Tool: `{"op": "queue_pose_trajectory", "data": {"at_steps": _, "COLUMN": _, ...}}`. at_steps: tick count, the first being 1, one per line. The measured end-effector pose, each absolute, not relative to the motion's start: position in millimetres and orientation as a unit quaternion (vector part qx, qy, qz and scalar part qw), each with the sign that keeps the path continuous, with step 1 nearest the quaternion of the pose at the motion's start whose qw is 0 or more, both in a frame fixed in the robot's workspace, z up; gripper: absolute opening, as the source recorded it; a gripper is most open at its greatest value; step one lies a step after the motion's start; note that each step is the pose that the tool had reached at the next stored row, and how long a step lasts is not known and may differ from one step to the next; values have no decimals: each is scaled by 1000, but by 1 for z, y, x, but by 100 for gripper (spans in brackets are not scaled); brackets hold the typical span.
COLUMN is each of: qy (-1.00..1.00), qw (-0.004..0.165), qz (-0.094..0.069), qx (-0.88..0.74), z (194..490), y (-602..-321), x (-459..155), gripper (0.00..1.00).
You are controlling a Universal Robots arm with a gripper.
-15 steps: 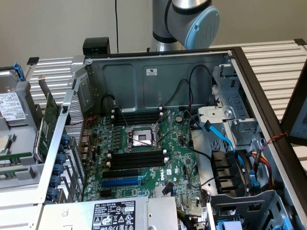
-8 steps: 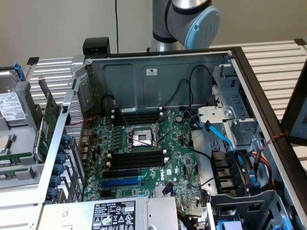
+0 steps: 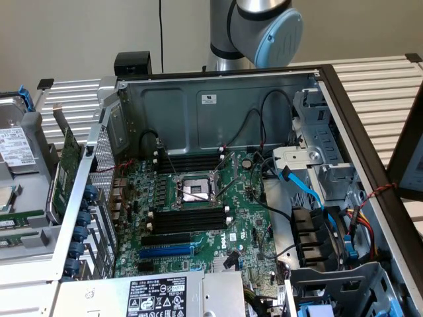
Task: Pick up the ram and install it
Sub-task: 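Pick up the ram and move it above insertion slot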
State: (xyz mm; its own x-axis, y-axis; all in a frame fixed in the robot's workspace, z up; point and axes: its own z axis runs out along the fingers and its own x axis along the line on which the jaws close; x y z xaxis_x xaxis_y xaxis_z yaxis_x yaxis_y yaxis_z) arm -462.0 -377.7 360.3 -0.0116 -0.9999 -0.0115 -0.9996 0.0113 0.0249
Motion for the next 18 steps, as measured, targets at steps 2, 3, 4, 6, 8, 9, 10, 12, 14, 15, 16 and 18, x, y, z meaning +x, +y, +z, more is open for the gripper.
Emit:
{"op": "queue_pose_trajectory", "data": {"at_steps": 2, "qy": -711, "qw": 5, "qz": -13, "qx": 703, "z": 357, "y": -378, "x": -462, "gripper": 31}}
{"op": "queue_pose_trajectory", "data": {"at_steps": 3, "qy": -711, "qw": 5, "qz": -13, "qx": 703, "z": 355, "y": -378, "x": -462, "gripper": 31}}
{"op": "queue_pose_trajectory", "data": {"at_steps": 4, "qy": -711, "qw": 5, "qz": -13, "qx": 703, "z": 353, "y": -378, "x": -462, "gripper": 31}}
{"op": "queue_pose_trajectory", "data": {"at_steps": 6, "qy": -711, "qw": 5, "qz": -13, "qx": 703, "z": 349, "y": -378, "x": -462, "gripper": 31}}
{"op": "queue_pose_trajectory", "data": {"at_steps": 8, "qy": -711, "qw": 5, "qz": -13, "qx": 703, "z": 346, "y": -378, "x": -462, "gripper": 31}}
{"op": "queue_pose_trajectory", "data": {"at_steps": 9, "qy": -711, "qw": 5, "qz": -13, "qx": 703, "z": 344, "y": -378, "x": -462, "gripper": 31}}
{"op": "queue_pose_trajectory", "data": {"at_steps": 10, "qy": -711, "qw": 5, "qz": -13, "qx": 703, "z": 342, "y": -378, "x": -462, "gripper": 31}}
{"op": "queue_pose_trajectory", "data": {"at_steps": 12, "qy": -711, "qw": 5, "qz": -13, "qx": 703, "z": 338, "y": -378, "x": -462, "gripper": 31}}
{"op": "queue_pose_trajectory", "data": {"at_steps": 14, "qy": -711, "qw": 5, "qz": -13, "qx": 703, "z": 335, "y": -378, "x": -462, "gripper": 31}}
{"op": "queue_pose_trajectory", "data": {"at_steps": 15, "qy": -711, "qw": 5, "qz": -13, "qx": 703, "z": 333, "y": -378, "x": -462, "gripper": 31}}
{"op": "queue_pose_trajectory", "data": {"at_steps": 16, "qy": -711, "qw": 5, "qz": -13, "qx": 703, "z": 331, "y": -378, "x": -462, "gripper": 31}}
{"op": "queue_pose_trajectory", "data": {"at_steps": 18, "qy": -710, "qw": 5, "qz": -13, "qx": 704, "z": 328, "y": -379, "x": -462, "gripper": 31}}
